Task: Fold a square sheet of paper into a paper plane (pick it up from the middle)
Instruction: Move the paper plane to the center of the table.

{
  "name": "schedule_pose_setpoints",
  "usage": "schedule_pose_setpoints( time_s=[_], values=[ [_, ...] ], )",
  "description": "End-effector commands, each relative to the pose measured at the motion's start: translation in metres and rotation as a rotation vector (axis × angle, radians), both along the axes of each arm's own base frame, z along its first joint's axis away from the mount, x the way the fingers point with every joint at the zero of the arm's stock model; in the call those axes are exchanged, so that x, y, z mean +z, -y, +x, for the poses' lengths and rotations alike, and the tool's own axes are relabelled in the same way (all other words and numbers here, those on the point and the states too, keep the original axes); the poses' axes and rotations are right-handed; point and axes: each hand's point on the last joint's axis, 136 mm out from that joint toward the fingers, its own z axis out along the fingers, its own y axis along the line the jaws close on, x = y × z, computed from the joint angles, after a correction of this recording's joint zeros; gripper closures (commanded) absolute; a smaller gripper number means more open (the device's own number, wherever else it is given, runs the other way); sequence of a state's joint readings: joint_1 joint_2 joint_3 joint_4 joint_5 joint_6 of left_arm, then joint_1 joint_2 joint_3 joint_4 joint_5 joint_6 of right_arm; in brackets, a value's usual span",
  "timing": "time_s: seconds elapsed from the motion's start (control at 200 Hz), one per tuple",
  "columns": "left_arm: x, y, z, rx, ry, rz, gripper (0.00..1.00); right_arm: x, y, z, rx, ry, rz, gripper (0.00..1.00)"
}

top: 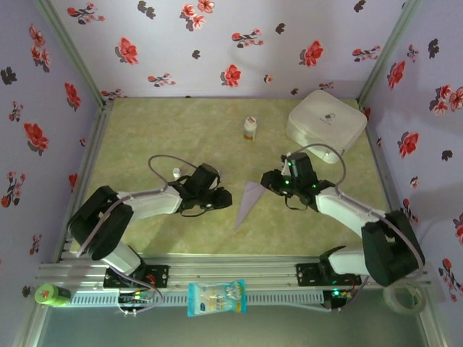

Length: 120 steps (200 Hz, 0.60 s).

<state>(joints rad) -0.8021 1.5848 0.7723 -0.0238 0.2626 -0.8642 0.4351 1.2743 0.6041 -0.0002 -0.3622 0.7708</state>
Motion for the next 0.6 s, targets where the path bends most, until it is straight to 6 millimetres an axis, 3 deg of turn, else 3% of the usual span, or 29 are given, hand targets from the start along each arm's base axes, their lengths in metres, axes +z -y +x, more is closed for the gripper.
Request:
schedule_pose_setpoints(
  time_s=[0.0,0.595],
  values=[
    [-0.009,0.003,0.000,-0.031,-0.020,0.022,0.76,-0.027,0.027,-0.020,-0.083,-0.083,-0.074,0.75],
    [-0.024,0.036,-0.010,-0.149,-0.114,-0.058,0.79,-0.042,0.029,-0.030,-0.116,-0.129,-0.036,0.74]
  ],
)
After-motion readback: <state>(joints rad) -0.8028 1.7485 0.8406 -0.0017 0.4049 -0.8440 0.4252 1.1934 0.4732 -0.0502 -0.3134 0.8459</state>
